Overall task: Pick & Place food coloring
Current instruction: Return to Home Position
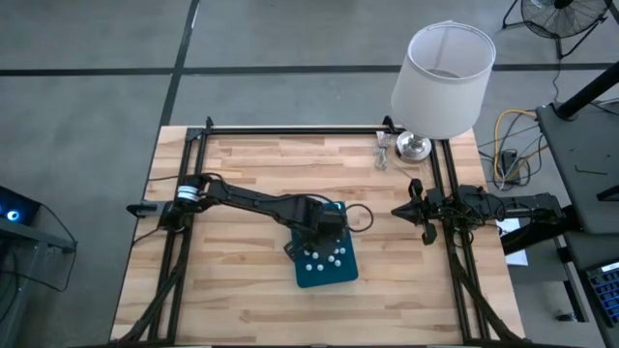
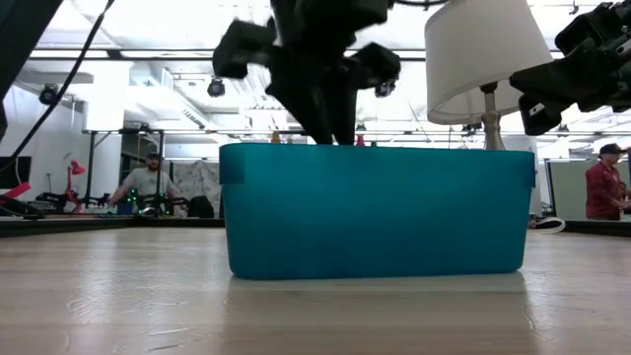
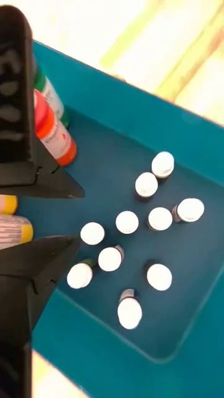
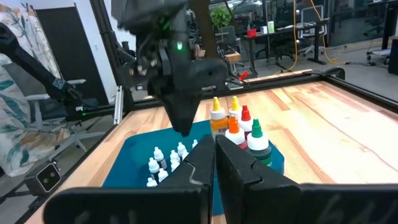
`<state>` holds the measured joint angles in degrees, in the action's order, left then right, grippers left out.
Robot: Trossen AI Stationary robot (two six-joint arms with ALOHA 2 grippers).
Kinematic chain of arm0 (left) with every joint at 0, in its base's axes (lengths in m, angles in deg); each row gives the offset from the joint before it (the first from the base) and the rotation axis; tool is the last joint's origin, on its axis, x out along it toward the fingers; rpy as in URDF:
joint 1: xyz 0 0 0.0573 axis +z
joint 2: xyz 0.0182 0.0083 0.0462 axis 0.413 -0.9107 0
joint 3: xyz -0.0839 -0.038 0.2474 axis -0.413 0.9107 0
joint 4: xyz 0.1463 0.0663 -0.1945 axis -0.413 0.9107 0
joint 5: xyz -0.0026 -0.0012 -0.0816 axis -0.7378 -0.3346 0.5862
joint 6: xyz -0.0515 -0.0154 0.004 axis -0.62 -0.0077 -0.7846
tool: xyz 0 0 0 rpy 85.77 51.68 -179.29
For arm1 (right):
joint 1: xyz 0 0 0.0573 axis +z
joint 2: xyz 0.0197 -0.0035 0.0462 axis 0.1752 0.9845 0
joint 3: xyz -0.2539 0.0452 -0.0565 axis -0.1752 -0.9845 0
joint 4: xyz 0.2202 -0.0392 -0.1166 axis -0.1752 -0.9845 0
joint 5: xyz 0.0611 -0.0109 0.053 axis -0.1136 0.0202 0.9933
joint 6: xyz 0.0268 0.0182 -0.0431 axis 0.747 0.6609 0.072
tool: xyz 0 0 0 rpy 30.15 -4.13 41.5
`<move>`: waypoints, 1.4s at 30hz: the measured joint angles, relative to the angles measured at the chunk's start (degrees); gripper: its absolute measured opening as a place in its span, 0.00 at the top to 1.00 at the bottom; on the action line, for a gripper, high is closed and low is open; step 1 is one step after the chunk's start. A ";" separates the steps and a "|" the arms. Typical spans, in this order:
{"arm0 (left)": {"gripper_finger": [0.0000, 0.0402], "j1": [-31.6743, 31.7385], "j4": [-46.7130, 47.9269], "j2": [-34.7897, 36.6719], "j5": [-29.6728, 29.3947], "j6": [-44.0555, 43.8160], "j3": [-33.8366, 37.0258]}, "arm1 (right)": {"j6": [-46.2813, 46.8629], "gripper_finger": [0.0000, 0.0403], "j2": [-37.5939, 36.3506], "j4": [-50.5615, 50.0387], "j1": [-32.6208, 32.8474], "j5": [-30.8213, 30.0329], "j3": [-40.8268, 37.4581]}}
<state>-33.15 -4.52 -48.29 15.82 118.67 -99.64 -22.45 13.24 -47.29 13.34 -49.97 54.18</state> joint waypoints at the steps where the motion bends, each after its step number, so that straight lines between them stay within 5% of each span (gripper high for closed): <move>1: 0.80 0.00 0.06 0.46 0.02 -0.83 0.03 | -0.01 0.98 0.02 -0.02 0.00 -0.01 0.01; 17: 0.80 1.24 1.58 9.58 0.28 -10.06 1.93 | 0.00 0.98 -0.02 0.01 -0.01 -0.03 0.00; 29: 0.81 1.66 -9.28 23.60 0.07 -10.31 21.20 | -0.01 0.98 0.00 0.00 0.00 0.05 -0.02; 42: 1.00 2.06 -14.63 38.63 -1.80 -20.81 36.64 | -0.01 0.98 0.02 0.00 -0.01 -0.02 -0.01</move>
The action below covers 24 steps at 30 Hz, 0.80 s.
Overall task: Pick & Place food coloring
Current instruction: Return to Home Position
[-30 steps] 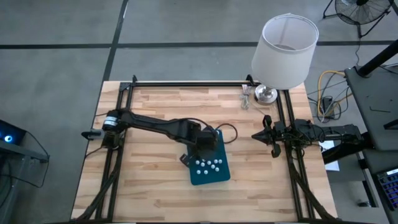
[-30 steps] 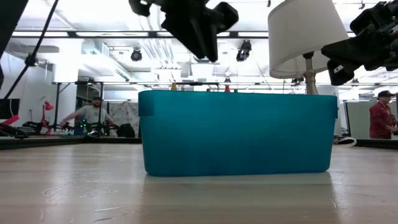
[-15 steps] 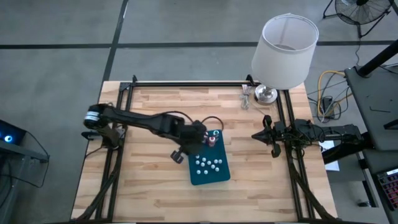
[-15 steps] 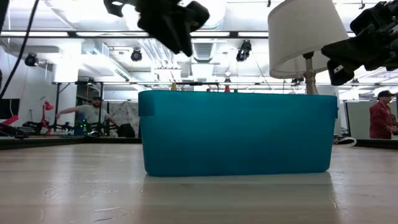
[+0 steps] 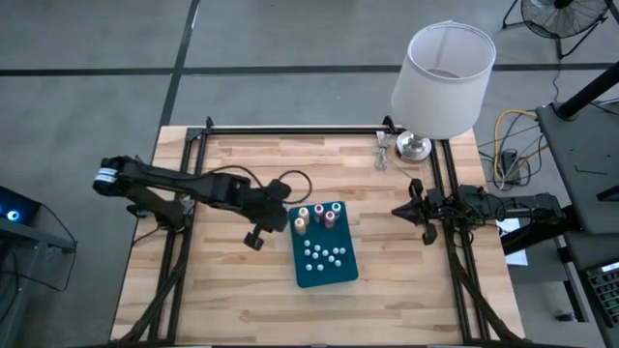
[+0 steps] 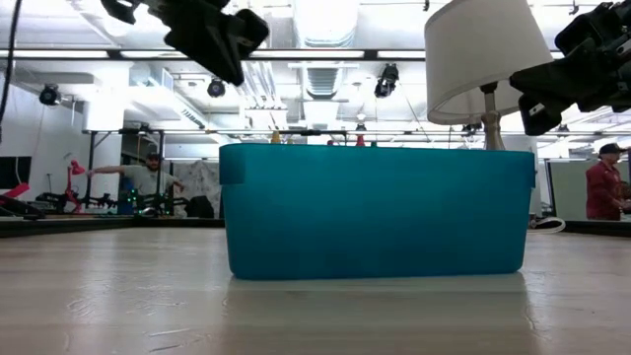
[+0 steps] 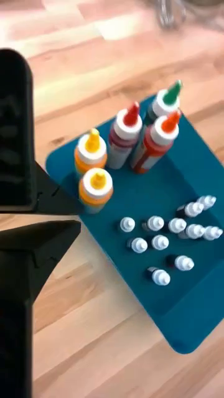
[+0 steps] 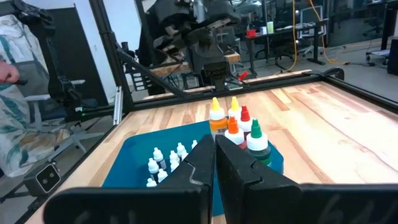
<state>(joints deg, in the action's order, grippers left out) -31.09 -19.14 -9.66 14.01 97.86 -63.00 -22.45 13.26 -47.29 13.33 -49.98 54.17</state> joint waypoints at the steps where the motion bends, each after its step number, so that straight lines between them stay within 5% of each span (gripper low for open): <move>1: 1.00 0.16 -0.37 0.98 -0.15 -0.46 0.65 | 0.00 0.98 -0.02 0.00 -0.01 -0.01 0.02; 24: 1.00 3.76 -22.57 25.64 -1.16 -8.06 25.95 | 0.00 0.98 -0.02 0.00 -0.02 -0.01 0.02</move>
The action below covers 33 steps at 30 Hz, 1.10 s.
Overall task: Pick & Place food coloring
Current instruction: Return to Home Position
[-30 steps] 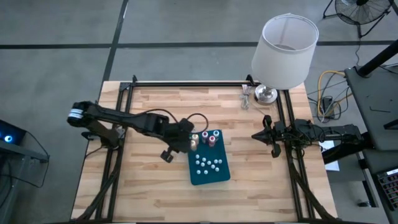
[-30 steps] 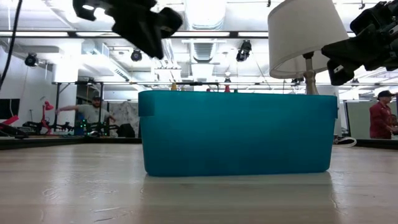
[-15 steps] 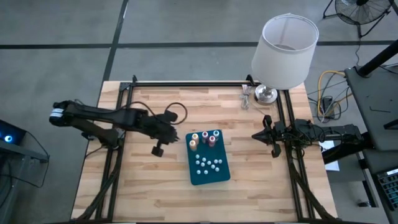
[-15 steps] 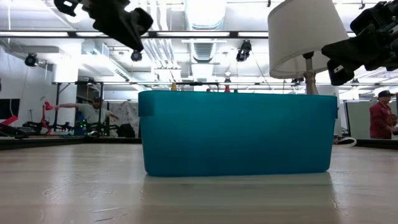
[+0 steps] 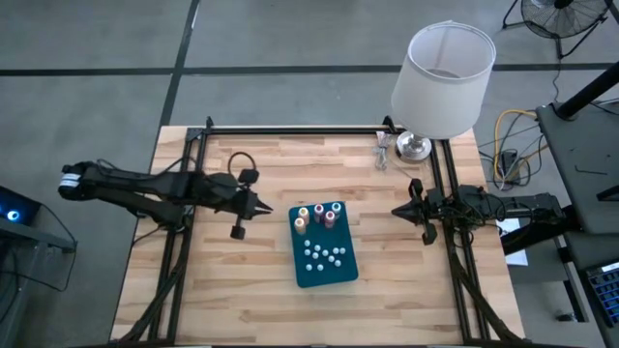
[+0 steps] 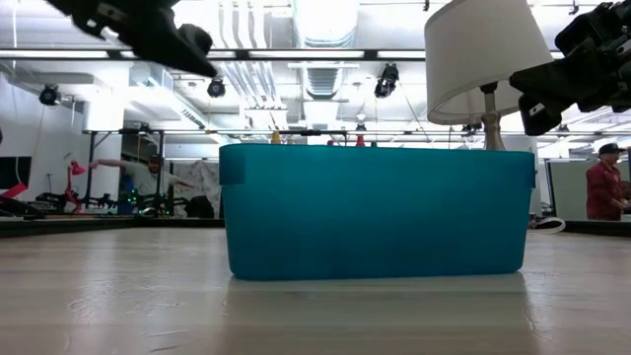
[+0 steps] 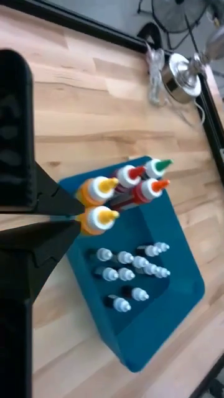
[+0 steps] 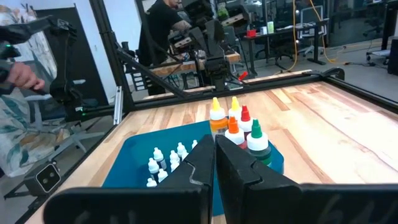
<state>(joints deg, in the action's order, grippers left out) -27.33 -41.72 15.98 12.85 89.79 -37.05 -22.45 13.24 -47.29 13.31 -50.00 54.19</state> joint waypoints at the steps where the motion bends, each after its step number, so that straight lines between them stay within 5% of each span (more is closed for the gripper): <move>1: 1.00 0.30 0.02 1.18 -0.14 -0.08 1.04 | 0.00 0.98 0.00 0.00 0.02 0.02 -0.02; 12: 1.00 1.59 -3.99 12.79 -5.02 0.84 12.10 | 0.00 0.98 0.00 0.00 0.01 0.00 -0.02; 33: 1.00 1.70 -16.86 33.87 -1.96 -2.75 30.40 | 0.00 0.98 0.00 0.00 0.02 0.01 0.00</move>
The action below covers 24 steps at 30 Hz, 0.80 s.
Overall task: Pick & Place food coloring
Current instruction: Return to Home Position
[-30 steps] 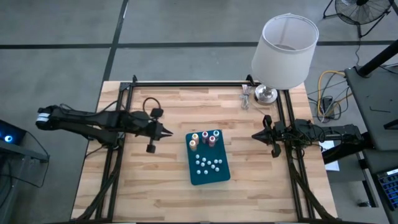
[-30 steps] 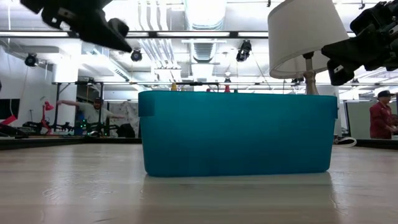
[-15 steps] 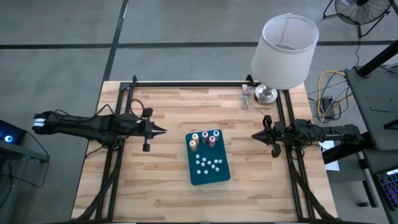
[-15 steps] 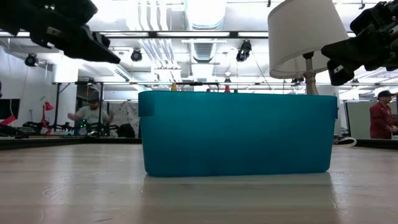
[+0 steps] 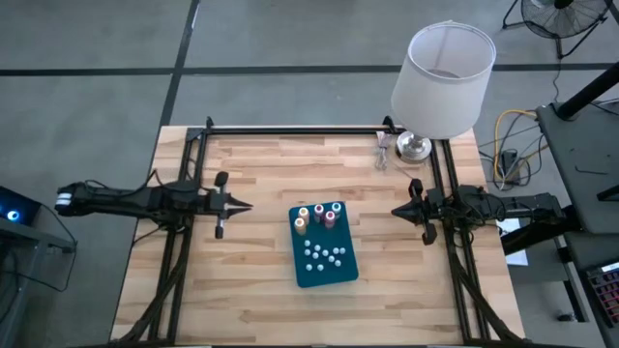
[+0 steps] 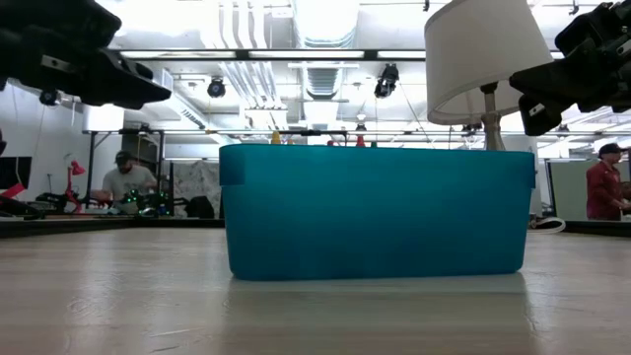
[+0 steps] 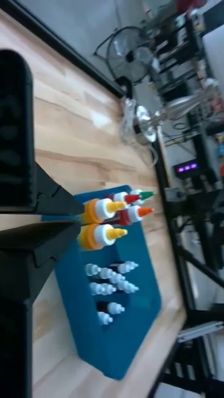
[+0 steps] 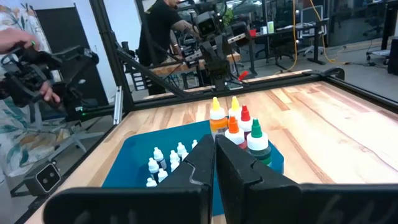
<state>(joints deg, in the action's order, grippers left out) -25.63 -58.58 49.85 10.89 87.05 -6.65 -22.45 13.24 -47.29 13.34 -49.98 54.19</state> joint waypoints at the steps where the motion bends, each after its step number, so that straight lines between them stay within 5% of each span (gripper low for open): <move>1: 1.00 0.00 -0.11 1.20 0.00 -0.01 0.58 | 0.00 0.98 0.00 0.00 -0.02 -0.01 0.00; 12: 1.00 0.00 0.19 11.65 0.04 -1.97 5.67 | 0.00 0.98 0.00 -0.01 -0.01 0.00 -0.01; 24: 1.00 0.00 -3.67 13.00 3.64 -2.17 8.78 | 0.00 0.98 0.00 0.00 0.00 0.01 -0.02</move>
<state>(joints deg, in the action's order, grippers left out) -25.63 -62.25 62.86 14.53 84.87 2.13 -22.45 13.24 -47.29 13.34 -49.97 54.17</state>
